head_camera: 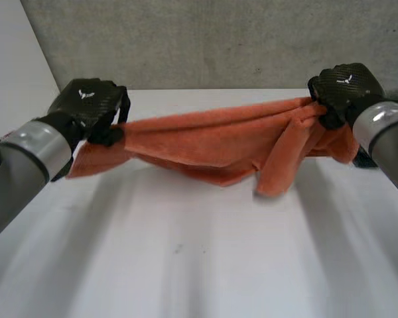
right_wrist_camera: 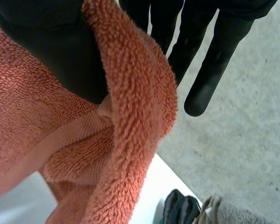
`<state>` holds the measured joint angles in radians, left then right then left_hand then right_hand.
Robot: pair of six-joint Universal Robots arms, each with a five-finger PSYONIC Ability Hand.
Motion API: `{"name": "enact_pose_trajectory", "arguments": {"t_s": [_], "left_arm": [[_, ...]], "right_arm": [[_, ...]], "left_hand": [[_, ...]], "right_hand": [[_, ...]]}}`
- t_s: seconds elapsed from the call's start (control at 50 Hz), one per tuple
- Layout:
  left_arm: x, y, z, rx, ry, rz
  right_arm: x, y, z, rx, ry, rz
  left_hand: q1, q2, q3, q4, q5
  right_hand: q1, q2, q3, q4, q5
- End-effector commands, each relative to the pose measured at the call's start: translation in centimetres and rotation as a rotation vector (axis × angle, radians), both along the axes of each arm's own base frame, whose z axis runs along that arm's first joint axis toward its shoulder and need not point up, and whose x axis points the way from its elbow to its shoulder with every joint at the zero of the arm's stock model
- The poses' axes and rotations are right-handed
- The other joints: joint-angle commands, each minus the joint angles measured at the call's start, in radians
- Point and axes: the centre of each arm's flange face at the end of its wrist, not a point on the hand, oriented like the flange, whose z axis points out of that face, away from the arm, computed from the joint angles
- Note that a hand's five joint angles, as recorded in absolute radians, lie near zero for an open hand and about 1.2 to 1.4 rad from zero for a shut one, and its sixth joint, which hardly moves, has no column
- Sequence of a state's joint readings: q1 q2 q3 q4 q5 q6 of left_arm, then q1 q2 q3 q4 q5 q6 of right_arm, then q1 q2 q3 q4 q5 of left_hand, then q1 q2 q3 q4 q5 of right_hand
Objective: Fold the laundry.
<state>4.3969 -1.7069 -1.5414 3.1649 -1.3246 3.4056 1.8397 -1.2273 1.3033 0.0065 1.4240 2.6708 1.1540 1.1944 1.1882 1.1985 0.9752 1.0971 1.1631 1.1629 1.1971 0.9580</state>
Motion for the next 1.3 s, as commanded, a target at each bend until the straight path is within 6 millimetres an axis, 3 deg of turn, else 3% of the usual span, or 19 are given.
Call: {"name": "enact_pose_trajectory", "arguments": {"t_s": [0.02, 0.06, 0.1, 0.12, 0.14, 0.18, 0.26, 0.38, 0.42, 0.5, 0.6, 0.74, 0.9, 1.02, 1.1, 1.12, 1.16, 1.26, 1.3], "left_arm": [[-0.9, 0.8, -4.2, 0.126, -0.04, -0.034], [-1.7, 0.8, -5.6, 0.161, -0.055, -0.054], [-2.9, 0.6, -7.1, 0.195, -0.071, -0.083], [-3.3, 0.5, -7.3, 0.198, -0.072, -0.09], [-3.5, 0.4, -7.5, 0.201, -0.074, -0.095], [-4.0, -0.2, -7.6, 0.198, -0.074, -0.092], [-4.1, -0.6, -7.3, 0.185, -0.071, -0.077], [-3.7, -0.6, -5.8, 0.146, -0.056, -0.063], [-3.5, -0.4, -5.0, 0.128, -0.048, -0.06], [-3.4, -0.1, -4.0, 0.102, -0.035, -0.06], [-3.3, 0.0, -3.2, 0.083, -0.026, -0.06], [-3.5, 0.0, -2.8, 0.071, -0.016, -0.064], [-3.5, -0.2, -2.5, 0.067, 0.002, -0.059], [-3.4, -0.2, -2.5, 0.066, 0.003, -0.058], [-3.4, -0.3, -2.5, 0.066, 0.003, -0.055], [-3.3, -0.3, -2.4, 0.064, 0.003, -0.053], [-3.1, -0.5, -2.3, 0.061, 0.002, -0.044], [-2.3, -0.6, -0.6, 0.014, 0.009, -0.004], [-1.9, -0.5, 0.5, -0.018, 0.018, 0.01]], "right_arm": [[1.2, -5.3, -5.5, 0.074, 0.005, -0.005], [1.6, -6.5, -7.1, 0.08, -0.004, -0.006], [1.9, -7.3, -7.7, 0.067, -0.018, -0.013], [2.0, -8.0, -8.1, 0.046, -0.025, -0.033], [2.0, -8.2, -8.2, 0.034, -0.028, -0.046], [1.8, -8.6, -8.1, 0.012, -0.032, -0.081], [1.0, -8.0, -6.0, -0.035, -0.036, -0.161], [-0.4, -2.8, -2.4, -0.029, 0.012, -0.142], [-0.5, -0.3, -2.7, 0.032, 0.064, -0.093], [-0.6, 2.6, -4.8, 0.164, 0.109, -0.015], [-0.7, 4.2, -7.1, 0.256, 0.123, 0.028], [0.5, 2.3, -11.6, 0.241, 0.118, 0.052], [2.0, -1.7, -14.3, 0.137, 0.079, 0.03], [2.8, -3.5, -15.8, 0.136, 0.037, 0.028], [3.2, -4.6, -16.7, 0.152, -0.02, 0.023], [3.3, -4.8, -16.7, 0.152, -0.031, 0.023], [3.3, -5.0, -16.3, 0.145, -0.044, 0.02], [2.6, -4.9, -11.9, 0.072, -0.073, 0.008], [2.3, -4.0, -7.5, -0.006, -0.081, 0.015]], "left_hand": [[0.242, 0.202, 0.208, 0.198, 0.247], [0.242, 0.202, 0.208, 0.198, 0.247], [0.242, 0.202, 0.208, 0.198, 0.247], [0.242, 0.202, 0.208, 0.198, 0.247], [0.242, 0.202, 0.208, 0.198, 0.247], [0.242, 0.202, 0.208, 0.198, 0.247], [0.242, 0.202, 0.208, 0.198, 0.247], [0.242, 0.202, 0.208, 0.198, 0.247], [0.242, 0.202, 0.208, 0.198, 0.247], [0.242, 0.202, 0.208, 0.198, 0.247], [0.242, 0.202, 0.208, 0.198, 0.247], [0.242, 0.202, 0.208, 0.198, 0.247], [0.242, 0.202, 0.208, 0.198, 0.247], [0.242, 0.202, 0.208, 0.198, 0.247], [0.242, 0.202, 0.208, 0.198, 0.247], [0.242, 0.202, 0.208, 0.198, 0.247], [0.242, 0.202, 0.208, 0.198, 0.247], [0.242, 0.202, 0.208, 0.198, 0.247], [0.242, 0.202, 0.208, 0.198, 0.247]], "right_hand": [[0.299, 0.233, 0.233, 0.199, 0.264], [0.126, 0.06, 0.06, 0.026, 0.09], [-0.328, -0.395, -0.394, -0.428, -0.364], [-0.851, -0.917, -0.917, -0.951, -0.887], [-0.923, -0.989, -0.988, -1.023, -0.958], [-0.923, -0.989, -0.988, -1.023, -0.958], [-0.923, -0.989, -0.988, -1.023, -0.958], [-0.923, -0.989, -0.988, -1.023, -0.958], [-0.923, -0.989, -0.988, -1.023, -0.958], [-0.836, -0.902, -0.902, -0.936, -0.872], [-0.766, -0.832, -0.831, -0.866, -0.801], [-0.774, -0.84, -0.84, -0.874, -0.81], [-0.774, -0.84, -0.84, -0.874, -0.81], [-0.751, -0.817, -0.817, -0.851, -0.786], [-0.502, -0.568, -0.568, -0.602, -0.538], [-0.155, -0.221, -0.221, -0.255, -0.191], [0.297, 0.231, 0.231, 0.197, 0.262], [0.299, 0.233, 0.233, 0.199, 0.264], [0.299, 0.233, 0.233, 0.199, 0.264]]}}
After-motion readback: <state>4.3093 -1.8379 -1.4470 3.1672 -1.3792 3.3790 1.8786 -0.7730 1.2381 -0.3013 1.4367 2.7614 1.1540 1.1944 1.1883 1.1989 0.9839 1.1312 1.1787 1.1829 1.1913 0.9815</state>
